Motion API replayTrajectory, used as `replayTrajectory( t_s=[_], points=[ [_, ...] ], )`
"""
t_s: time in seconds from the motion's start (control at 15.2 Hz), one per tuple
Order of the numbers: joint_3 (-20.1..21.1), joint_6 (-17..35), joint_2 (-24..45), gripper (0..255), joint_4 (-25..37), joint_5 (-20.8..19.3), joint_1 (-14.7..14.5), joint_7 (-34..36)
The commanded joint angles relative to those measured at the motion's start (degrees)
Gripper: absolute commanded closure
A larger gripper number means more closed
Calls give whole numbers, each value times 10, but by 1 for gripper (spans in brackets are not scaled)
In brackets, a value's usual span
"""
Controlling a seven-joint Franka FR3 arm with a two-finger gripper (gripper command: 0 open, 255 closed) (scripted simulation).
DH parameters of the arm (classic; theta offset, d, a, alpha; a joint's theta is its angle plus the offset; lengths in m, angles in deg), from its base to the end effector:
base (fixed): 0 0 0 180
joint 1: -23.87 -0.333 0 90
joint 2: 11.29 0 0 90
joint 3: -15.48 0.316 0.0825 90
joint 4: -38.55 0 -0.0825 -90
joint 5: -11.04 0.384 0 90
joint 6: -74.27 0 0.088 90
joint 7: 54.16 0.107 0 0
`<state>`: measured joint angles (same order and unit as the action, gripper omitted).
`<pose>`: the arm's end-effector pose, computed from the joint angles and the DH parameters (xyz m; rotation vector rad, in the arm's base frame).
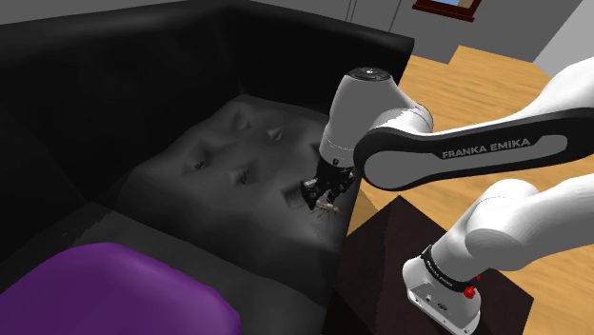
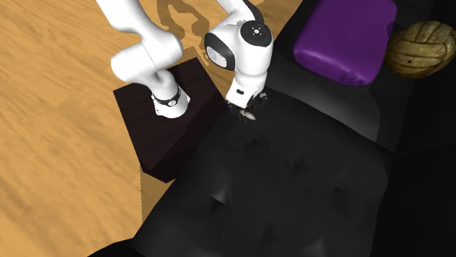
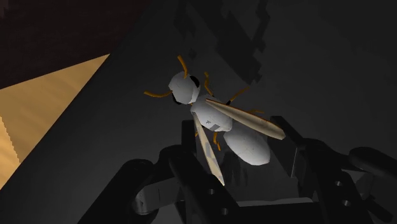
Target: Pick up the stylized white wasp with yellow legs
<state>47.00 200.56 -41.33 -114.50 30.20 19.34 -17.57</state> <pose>0.3071 0.2239 0.3780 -3.0995 0.4202 -0.0181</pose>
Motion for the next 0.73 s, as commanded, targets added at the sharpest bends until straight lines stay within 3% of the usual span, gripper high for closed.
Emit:
replayTrajectory(
  t_s=[0.0, 0.66],
  points=[
    [-6, -18, -10, 255, 8, -1, -1, -1],
    [-31, -108, -48, 255, 60, -13, -1, -2]
  ],
)
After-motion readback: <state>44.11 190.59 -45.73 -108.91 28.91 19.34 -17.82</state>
